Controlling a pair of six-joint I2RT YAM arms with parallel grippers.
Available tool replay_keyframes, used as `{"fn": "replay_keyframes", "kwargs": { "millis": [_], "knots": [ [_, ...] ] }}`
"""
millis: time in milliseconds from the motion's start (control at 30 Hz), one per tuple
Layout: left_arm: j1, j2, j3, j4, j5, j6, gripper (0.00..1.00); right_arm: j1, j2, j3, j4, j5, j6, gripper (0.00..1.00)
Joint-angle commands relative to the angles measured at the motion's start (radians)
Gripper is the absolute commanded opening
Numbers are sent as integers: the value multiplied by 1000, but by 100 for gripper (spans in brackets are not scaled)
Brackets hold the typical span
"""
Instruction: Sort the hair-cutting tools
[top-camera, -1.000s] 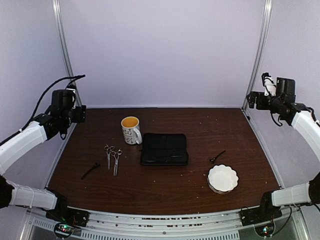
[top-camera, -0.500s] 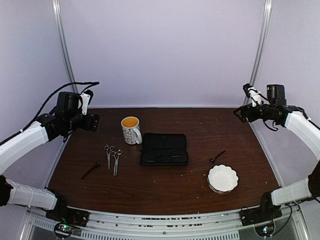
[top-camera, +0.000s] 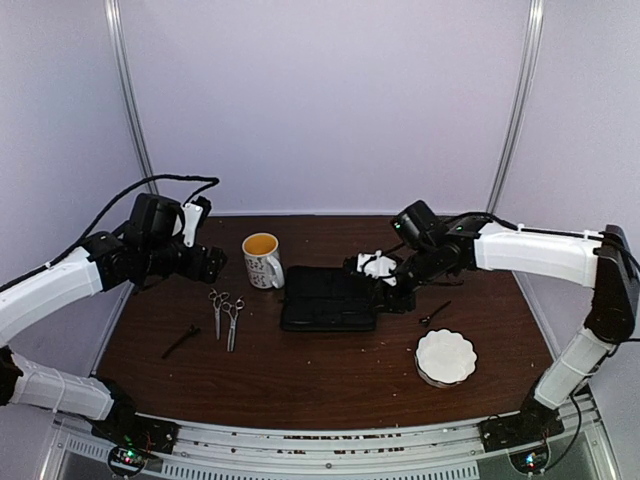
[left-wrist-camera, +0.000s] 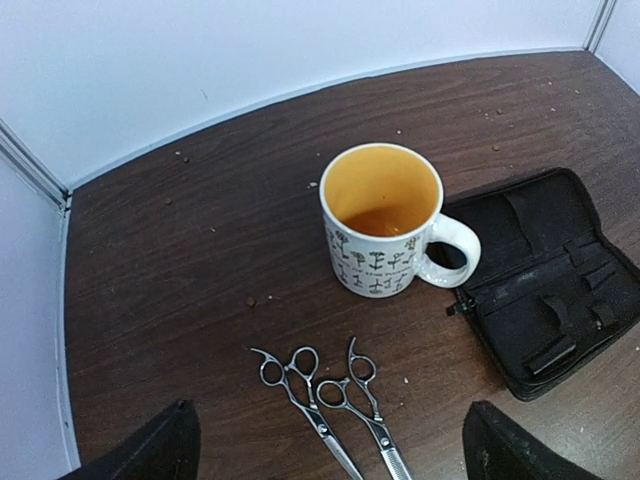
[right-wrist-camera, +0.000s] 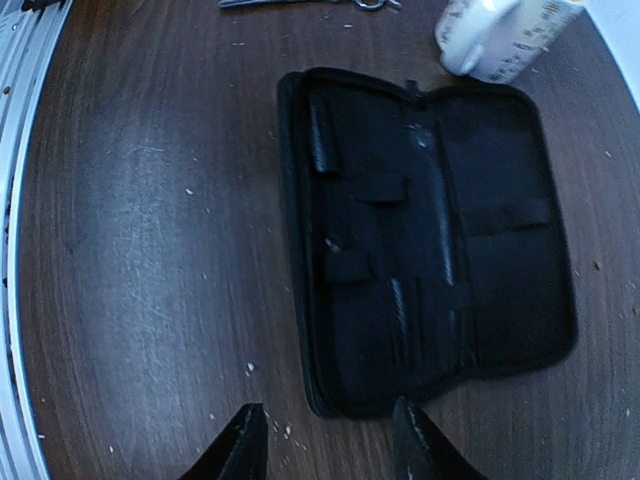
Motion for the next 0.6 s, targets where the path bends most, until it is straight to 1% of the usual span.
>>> {"fn": "replay_keyframes", "kwargs": {
  "millis": [0,200,433,567],
  "knots": [
    [-6,-3,-8,25,46,-65,95,97,152,128,-68,52,-85,43],
    [-8,5,-12,27,67,-79,95,141,320,276,-125,56,-103,42],
    [-8,16,-30,30,67,-93,95,142,413,309,-114,92,-92,39],
    [-8,39,-24,31,73,-89,95,140,469,337,-133,101,-86,33]
  ]
}}
